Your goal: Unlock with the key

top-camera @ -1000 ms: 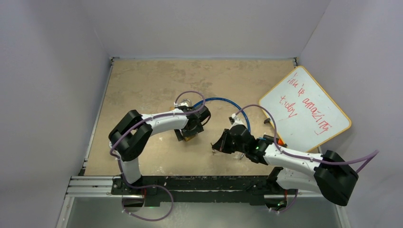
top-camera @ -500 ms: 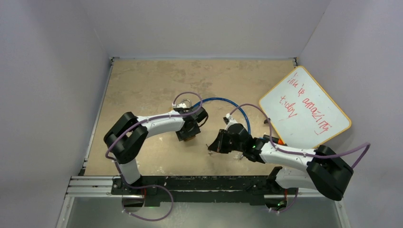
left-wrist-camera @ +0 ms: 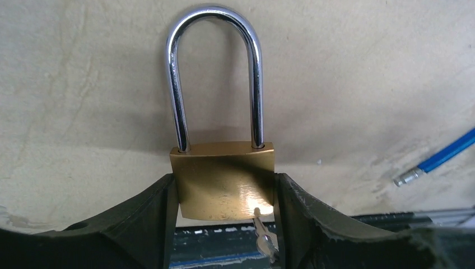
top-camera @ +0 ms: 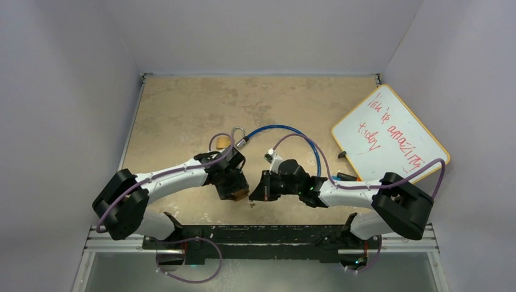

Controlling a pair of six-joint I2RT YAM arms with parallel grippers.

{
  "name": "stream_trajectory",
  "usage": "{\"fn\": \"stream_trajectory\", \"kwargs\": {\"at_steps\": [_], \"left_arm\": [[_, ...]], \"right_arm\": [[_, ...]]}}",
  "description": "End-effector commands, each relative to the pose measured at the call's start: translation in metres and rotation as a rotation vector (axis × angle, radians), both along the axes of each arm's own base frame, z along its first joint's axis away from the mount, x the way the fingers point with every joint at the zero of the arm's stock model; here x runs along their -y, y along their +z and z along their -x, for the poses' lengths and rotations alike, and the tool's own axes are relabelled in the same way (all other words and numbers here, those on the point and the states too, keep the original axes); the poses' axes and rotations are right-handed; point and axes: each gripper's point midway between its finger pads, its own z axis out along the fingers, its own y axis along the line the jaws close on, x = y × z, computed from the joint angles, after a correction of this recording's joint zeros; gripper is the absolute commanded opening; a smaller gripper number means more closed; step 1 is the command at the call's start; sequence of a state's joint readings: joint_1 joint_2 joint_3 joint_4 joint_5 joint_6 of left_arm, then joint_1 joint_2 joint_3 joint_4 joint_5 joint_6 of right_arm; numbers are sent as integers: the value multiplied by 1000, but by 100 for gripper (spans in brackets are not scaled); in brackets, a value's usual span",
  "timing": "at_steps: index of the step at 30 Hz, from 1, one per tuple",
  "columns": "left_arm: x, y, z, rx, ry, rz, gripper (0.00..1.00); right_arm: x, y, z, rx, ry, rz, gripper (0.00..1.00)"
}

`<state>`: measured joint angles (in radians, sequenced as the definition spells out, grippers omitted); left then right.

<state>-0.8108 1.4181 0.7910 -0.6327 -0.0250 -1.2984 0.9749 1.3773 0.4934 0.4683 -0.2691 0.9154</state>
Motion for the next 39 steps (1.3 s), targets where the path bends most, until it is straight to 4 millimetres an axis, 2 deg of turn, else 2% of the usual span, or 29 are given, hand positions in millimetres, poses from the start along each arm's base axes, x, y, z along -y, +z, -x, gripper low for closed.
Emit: {"fn": "stream_trajectory", "kwargs": {"at_steps": [1, 12, 26, 35, 39], "left_arm": [[28, 23, -1, -1, 7, 198, 21], [26, 33, -8, 10, 53, 239, 19], [24, 40, -7, 14, 58, 265, 18], [26, 41, -3, 9, 54, 293, 18], [27, 43, -3, 14, 53, 301, 18]], "right_arm": [[-18, 26, -1, 51, 39, -89, 0], [-15, 20, 4, 50, 42, -64, 0], [-11, 9, -2, 16, -10, -6, 0], [-23, 27, 4, 20, 45, -94, 0], [-22, 23, 3, -7, 25, -82, 0]]}}
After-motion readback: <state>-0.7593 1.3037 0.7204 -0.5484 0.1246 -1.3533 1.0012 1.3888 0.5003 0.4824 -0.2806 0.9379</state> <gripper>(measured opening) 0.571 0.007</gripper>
